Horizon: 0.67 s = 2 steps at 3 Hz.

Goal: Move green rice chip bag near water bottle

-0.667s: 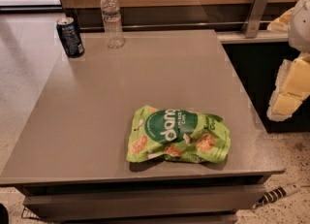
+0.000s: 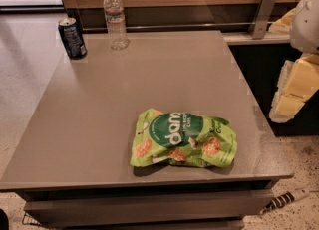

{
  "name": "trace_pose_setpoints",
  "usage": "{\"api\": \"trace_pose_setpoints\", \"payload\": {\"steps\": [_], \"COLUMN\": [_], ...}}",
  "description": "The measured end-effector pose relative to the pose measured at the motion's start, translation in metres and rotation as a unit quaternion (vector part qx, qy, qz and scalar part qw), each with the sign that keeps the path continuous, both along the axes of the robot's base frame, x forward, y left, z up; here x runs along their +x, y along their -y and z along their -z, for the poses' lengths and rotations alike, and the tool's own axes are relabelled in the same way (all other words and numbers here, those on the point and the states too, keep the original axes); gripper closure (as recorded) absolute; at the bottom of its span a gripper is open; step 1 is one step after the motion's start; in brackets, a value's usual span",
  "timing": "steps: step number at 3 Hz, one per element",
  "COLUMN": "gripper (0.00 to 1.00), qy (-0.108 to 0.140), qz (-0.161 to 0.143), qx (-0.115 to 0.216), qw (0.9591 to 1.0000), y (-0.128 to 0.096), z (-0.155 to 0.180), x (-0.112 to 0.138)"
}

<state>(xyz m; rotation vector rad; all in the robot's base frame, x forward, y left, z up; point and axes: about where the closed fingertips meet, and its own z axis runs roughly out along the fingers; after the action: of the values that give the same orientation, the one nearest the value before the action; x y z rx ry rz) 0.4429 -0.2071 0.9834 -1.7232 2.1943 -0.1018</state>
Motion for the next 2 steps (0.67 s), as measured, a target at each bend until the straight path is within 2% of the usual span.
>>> {"api": "trace_pose_setpoints", "payload": {"steps": [1,2], "gripper": [0.00,0.00], "qy": [-0.056,-0.102], "qz": [-0.038,-0.063], "qx": [0.033,0.059], "qw": [0.9972,0.9910], "y": [-0.036,-0.070], "z": [0.036,0.073], "x": [0.012,0.011]}}
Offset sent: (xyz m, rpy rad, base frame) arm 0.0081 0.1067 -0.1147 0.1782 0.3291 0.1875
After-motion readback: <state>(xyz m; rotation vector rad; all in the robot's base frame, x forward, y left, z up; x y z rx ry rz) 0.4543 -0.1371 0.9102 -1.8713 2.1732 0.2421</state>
